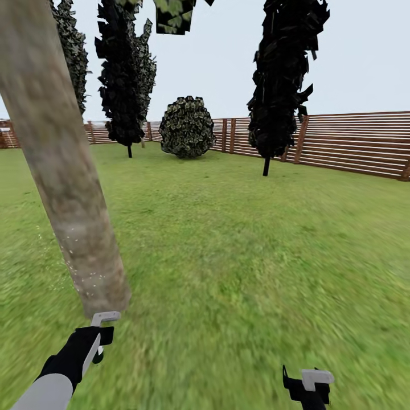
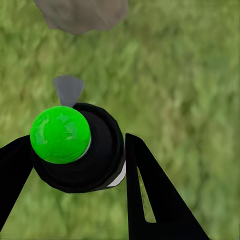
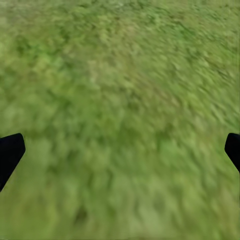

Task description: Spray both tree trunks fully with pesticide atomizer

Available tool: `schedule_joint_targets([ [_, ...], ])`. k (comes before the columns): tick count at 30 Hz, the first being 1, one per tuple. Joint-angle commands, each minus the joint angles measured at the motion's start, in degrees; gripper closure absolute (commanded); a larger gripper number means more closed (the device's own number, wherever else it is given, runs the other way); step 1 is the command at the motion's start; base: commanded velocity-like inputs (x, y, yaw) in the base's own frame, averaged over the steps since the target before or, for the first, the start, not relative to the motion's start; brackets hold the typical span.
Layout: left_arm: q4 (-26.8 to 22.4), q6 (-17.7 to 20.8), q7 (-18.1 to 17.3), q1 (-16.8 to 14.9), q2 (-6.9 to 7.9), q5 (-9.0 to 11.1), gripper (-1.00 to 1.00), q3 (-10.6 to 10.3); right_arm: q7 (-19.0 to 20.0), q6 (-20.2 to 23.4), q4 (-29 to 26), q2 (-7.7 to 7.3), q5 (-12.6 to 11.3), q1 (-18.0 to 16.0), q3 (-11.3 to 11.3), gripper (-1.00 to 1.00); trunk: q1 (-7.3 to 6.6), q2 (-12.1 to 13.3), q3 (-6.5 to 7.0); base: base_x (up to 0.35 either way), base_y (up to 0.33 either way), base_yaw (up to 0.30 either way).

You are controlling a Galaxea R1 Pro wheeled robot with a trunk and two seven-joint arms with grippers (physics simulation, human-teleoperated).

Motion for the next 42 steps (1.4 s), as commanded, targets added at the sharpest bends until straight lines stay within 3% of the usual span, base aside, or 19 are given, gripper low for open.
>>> schedule_joint_targets([
  [1, 0.01, -0.01, 0.00, 0.00, -0.01, -0.01, 1.00, 0.00, 0.00, 0.00, 0.00, 0.01, 0.00, 0.00, 0.01, -1.00, 0.00, 0.00, 0.00, 0.018, 0.005, 0.251],
  [15, 0.06, -0.07, 0.00, 0.00, 0.02, -0.21, 1.00, 0.04, 0.02, -0.03, 0.00, 0.02, 0.00, 0.00, 0.01, -1.00, 0.00, 0.00, 0.00, 0.002, 0.000, 0.276],
  [18, 0.02, -0.24, -0.05, 0.25, 0.50, -0.32, 1.00, 1.60, 0.02, 0.03, 0.00, 0.03, 0.00, 0.00, 0.01, -1.00, 0.00, 0.00, 0.00, 0.002, 0.000, 0.278],
  [22, 0.00, -0.33, -0.05, 0.30, 0.45, -0.28, 1.00, 1.98, 0.02, 0.04, 0.00, 0.02, 0.00, 0.00, 0.01, -1.00, 0.00, 0.00, 0.00, 0.136, -0.115, 0.262],
  [42, 0.00, -0.34, 0.00, 0.27, 0.09, -0.26, 1.00, 1.99, 0.02, 0.04, 0.00, 0.07, 0.00, 0.00, 0.01, -1.00, 0.00, 0.00, 0.00, 0.210, -0.200, 0.077],
])
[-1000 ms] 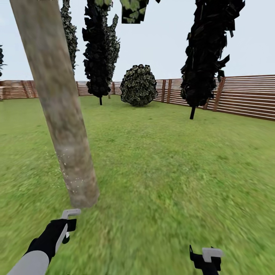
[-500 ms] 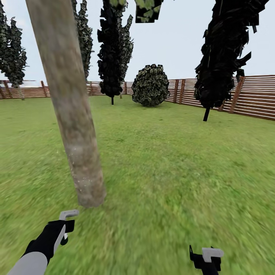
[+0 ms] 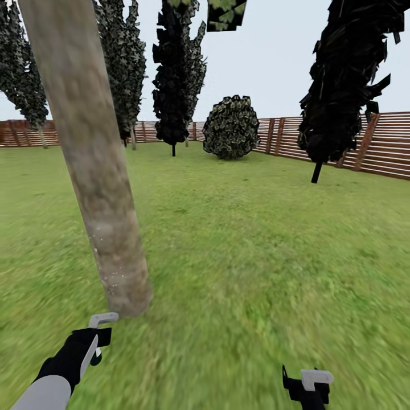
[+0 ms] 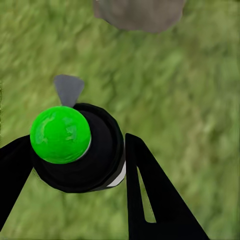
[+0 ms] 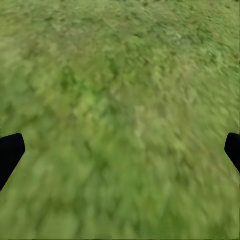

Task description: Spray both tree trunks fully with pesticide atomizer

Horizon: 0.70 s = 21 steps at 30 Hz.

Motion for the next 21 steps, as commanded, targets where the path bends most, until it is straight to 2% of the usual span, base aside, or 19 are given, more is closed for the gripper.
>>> schedule_joint_targets([
  [1, 0.00, 0.00, 0.01, 0.01, -0.02, -0.02, 1.00, 0.01, 0.00, 0.00, 0.00, 0.00, 0.00, 0.00, 0.00, -1.00, 0.00, 0.00, 0.00, 0.237, -0.190, 0.272],
  [6, 0.00, 0.00, -0.03, 0.03, -0.08, -0.02, 1.00, -0.06, 0.00, 0.00, 0.00, -0.01, 0.00, 0.00, 0.00, -1.00, 0.00, 0.00, 0.00, 0.161, -0.232, 0.276],
  [12, 0.00, 0.00, 0.00, 0.02, -0.09, -0.02, 1.00, -0.06, 0.00, -0.01, 0.00, -0.01, 0.00, 0.00, 0.00, -1.00, 0.00, 0.00, 0.00, 0.017, -0.268, 0.254],
  [21, 0.00, 0.00, 0.01, 0.02, -0.09, -0.02, 1.00, -0.06, 0.00, 0.00, 0.00, -0.02, 0.00, 0.00, 0.00, -1.00, 0.00, 0.00, 0.00, 0.055, -0.271, 0.022],
])
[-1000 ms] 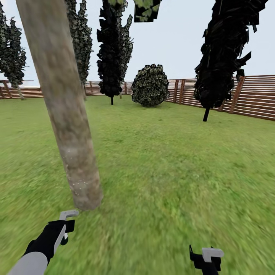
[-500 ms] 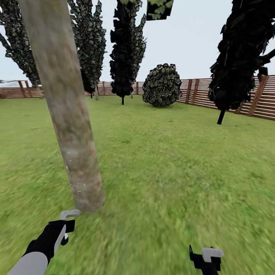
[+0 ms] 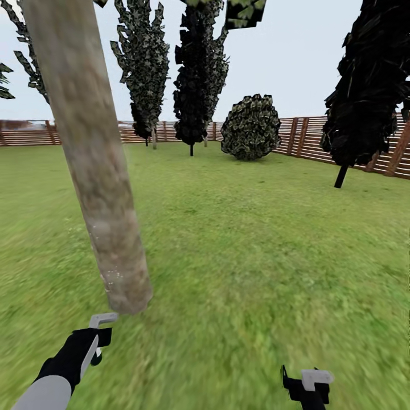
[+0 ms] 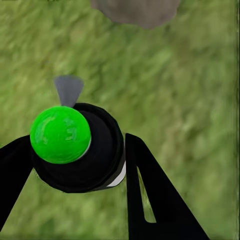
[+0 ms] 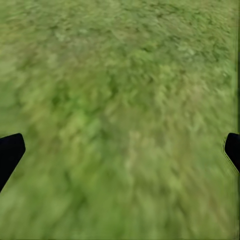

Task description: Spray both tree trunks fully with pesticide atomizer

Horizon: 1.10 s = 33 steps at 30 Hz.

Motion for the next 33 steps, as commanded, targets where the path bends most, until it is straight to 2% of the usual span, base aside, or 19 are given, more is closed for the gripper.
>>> schedule_joint_targets([
  [1, 0.00, 0.00, 0.00, 0.00, 0.00, -0.02, 1.00, 0.00, 0.00, 0.00, 0.00, -0.01, 0.00, 0.00, 0.00, -1.00, 0.00, 0.00, 0.00, 0.086, -0.271, 0.000],
  [7, 0.00, 0.00, 0.00, 0.02, 0.00, -0.02, 1.00, 0.02, 0.00, 0.00, 0.00, 0.00, 0.00, 0.00, 0.00, -1.00, 0.00, 0.00, 0.00, 0.094, -0.271, 0.100],
  [33, 0.07, 0.00, 0.00, 0.00, -0.09, 0.01, 1.00, 0.00, 0.00, 0.00, 0.00, 0.05, 0.00, 0.00, 0.00, -1.00, 0.00, 0.00, 0.00, 0.146, -0.263, 0.275],
])
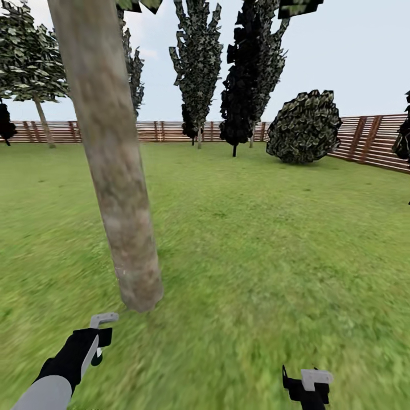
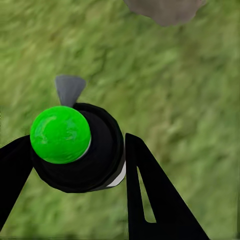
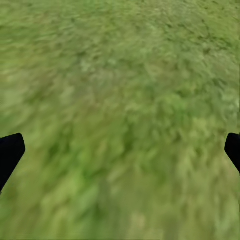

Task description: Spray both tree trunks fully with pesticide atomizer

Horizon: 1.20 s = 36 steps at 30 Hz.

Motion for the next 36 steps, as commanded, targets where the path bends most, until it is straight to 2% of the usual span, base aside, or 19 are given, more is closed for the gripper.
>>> schedule_joint_targets([
  [1, -0.01, 0.00, 0.00, 0.02, -0.01, -0.01, 1.00, 0.00, 0.00, 0.00, 0.00, 0.00, 0.00, 0.00, 0.00, -1.00, 0.00, 0.00, 0.00, 0.140, -0.260, 0.277],
  [15, -0.06, 0.00, 0.00, 0.03, -0.09, 0.03, 1.00, 0.00, 0.00, -0.05, 0.00, -0.05, 0.00, 0.00, 0.00, -1.00, 0.00, 0.00, 0.00, 0.119, -0.252, 0.277],
  [25, -1.87, 0.47, -0.81, -0.93, -0.06, -0.08, 1.00, -0.63, -0.08, -0.06, -0.08, -0.16, 0.00, 0.00, 0.00, -1.00, 0.00, 0.00, 0.00, 0.001, -0.032, 0.046],
  [28, -2.09, 0.72, -0.93, -1.06, 0.61, -0.25, 1.00, -1.28, -0.09, -0.06, -0.09, -0.25, 0.00, 0.00, -0.01, -1.00, 0.00, 0.00, 0.00, 0.000, 0.000, 0.000],
  [30, -2.91, 0.83, -1.30, -1.08, 2.11, -0.26, 1.00, -1.48, -0.09, -0.07, -0.07, -0.33, 0.00, 0.00, 0.00, -1.00, 0.00, 0.00, 0.00, -0.110, 0.000, 0.000],
  [31, -3.27, 0.84, -1.66, -1.09, 2.28, -0.28, 1.00, -1.68, -0.09, -0.07, -0.08, -0.33, 0.00, 0.00, 0.00, -1.00, 0.00, 0.00, 0.00, -0.251, 0.000, 0.000],
  [32, -3.68, 0.91, -2.13, -1.09, 2.31, -0.26, 1.00, -2.15, -0.09, -0.06, -0.08, -0.34, 0.00, 0.00, 0.00, -1.00, 0.00, 0.00, 0.00, -0.284, 0.000, 0.000],
  [35, -6.43, 1.46, -4.20, -1.58, 1.89, -0.07, 1.00, -6.94, -0.09, -0.07, -0.09, -0.35, 0.00, 0.00, 0.00, -1.00, 0.00, 0.00, 0.00, -0.131, 0.000, 0.000],
  [36, -7.02, 1.91, -4.46, -2.06, 1.82, 0.00, 1.00, -7.80, -0.09, -0.08, -0.06, -0.35, 0.00, 0.00, 0.00, -1.00, 0.00, 0.00, 0.00, -0.042, 0.000, 0.000],
])
